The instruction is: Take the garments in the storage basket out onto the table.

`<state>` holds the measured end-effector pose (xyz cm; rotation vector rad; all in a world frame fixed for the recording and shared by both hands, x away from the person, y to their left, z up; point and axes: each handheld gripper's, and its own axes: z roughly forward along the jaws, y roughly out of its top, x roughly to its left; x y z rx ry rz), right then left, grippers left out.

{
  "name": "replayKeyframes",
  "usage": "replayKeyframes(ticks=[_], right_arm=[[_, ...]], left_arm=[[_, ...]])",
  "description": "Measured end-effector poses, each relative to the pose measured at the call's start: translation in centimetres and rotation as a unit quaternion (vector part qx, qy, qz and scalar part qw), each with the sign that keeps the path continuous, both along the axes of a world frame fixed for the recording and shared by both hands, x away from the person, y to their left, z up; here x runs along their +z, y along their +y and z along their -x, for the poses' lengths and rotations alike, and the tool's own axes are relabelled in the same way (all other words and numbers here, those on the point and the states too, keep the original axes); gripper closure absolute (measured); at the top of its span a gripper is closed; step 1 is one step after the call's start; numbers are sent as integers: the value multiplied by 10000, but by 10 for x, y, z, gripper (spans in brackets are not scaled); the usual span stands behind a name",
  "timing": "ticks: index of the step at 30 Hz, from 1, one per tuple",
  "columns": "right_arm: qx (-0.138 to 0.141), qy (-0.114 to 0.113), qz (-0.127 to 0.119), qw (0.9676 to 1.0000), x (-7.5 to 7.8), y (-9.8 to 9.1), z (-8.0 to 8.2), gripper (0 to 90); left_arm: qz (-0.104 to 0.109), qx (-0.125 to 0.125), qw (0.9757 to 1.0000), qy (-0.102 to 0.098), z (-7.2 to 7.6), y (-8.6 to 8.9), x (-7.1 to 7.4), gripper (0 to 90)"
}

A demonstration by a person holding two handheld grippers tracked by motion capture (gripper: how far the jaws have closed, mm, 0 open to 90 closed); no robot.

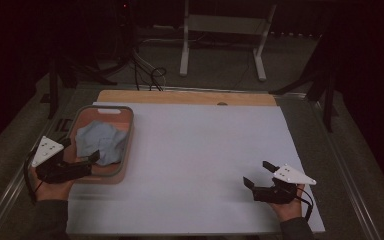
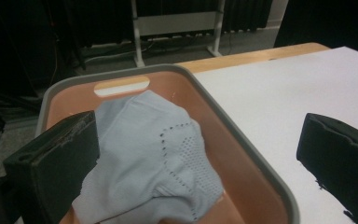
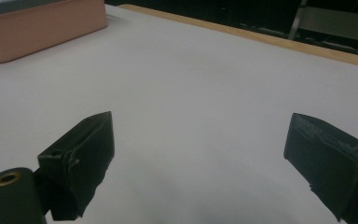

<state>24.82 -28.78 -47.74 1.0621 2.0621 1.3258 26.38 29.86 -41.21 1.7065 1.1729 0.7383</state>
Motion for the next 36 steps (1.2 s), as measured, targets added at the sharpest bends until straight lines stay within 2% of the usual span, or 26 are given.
replayKeyframes(ticks=[17,18,26,31,36], right_arm=[[-19,15,-6,10000,0,0,0,86],[-17,17,-6,10000,0,0,0,86],[-23,29,-8,10000,0,-1,0,86],[-11,36,-9,10000,0,-1,-1,86],[-9,32,-10,10000,0,-1,-1,86]], left_arm=[[-213,26,9994,259,-21,2,0,6],[-302,32,9990,320,-27,2,0,6],[-460,90,9981,396,-41,2,2,7],[-460,130,9980,402,-46,2,3,10],[-476,99,9976,495,-54,1,1,8]])
